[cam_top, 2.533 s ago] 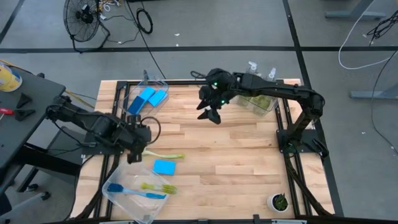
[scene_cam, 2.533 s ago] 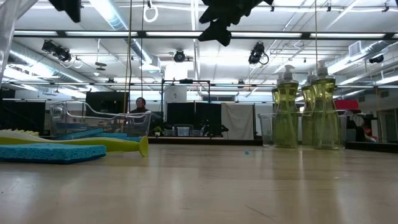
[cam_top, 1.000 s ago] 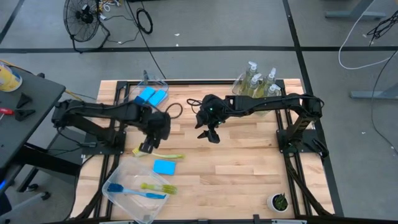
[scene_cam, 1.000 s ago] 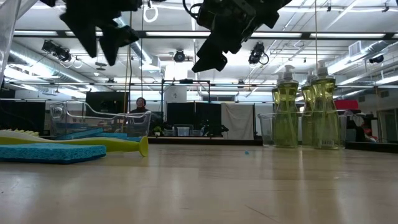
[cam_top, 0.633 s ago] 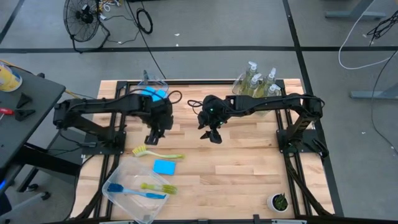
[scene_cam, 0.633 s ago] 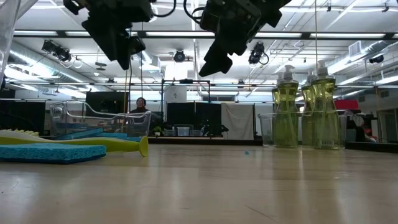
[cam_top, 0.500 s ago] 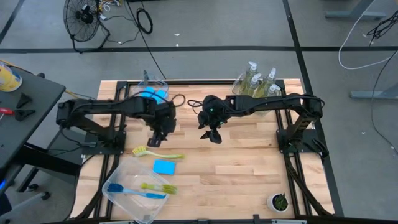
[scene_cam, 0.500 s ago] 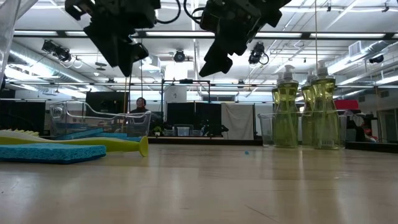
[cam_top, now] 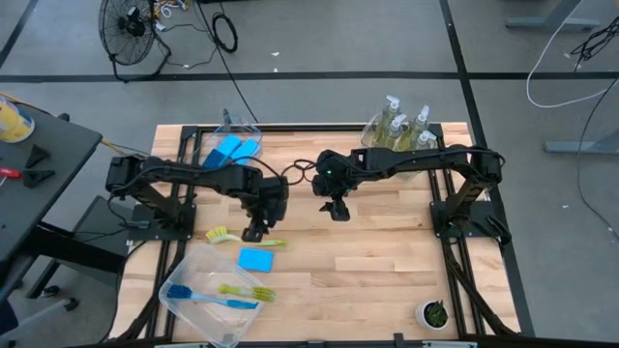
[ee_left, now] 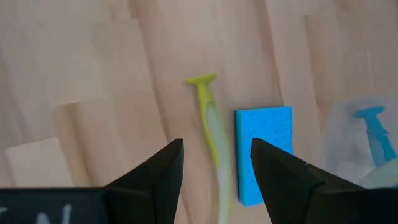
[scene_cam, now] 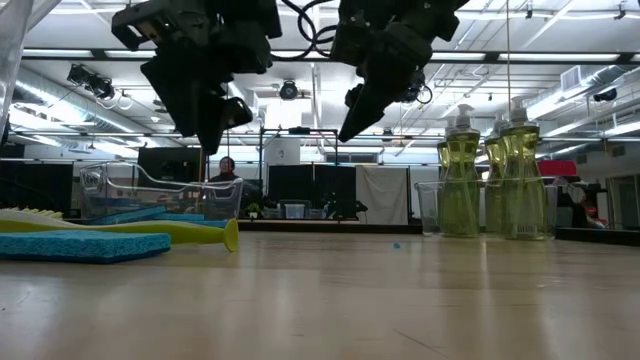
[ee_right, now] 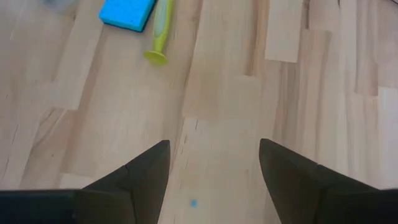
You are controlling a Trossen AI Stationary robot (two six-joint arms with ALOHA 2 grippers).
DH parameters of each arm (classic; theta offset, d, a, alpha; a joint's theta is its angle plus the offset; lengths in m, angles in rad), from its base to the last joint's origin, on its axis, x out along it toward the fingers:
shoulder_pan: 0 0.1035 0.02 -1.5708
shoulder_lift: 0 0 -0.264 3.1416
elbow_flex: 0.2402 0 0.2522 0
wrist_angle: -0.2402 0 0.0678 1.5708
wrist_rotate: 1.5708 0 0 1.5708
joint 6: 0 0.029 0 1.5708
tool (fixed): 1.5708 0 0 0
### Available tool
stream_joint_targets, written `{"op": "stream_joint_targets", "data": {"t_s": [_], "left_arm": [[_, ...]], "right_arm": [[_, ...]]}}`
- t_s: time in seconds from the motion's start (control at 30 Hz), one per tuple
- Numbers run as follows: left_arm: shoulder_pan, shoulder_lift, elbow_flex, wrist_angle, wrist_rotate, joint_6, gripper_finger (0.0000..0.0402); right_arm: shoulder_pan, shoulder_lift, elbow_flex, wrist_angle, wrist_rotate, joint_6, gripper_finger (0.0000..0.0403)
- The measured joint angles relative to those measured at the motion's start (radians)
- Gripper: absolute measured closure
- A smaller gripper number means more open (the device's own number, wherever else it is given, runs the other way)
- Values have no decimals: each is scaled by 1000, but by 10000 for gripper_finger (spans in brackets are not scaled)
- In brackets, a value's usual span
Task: Pick & Place Kitchen Sink Supplies
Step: Put the yellow dish brush into the white bin
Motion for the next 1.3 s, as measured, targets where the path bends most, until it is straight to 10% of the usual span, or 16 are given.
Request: {"op": "stream_joint_targets", "data": {"t_s": [1.3], "left_arm": [[-133,21,-231,186,-163,-242,209]], "right_arm": [[-2,-423,0,-230,261,60,156]]}}
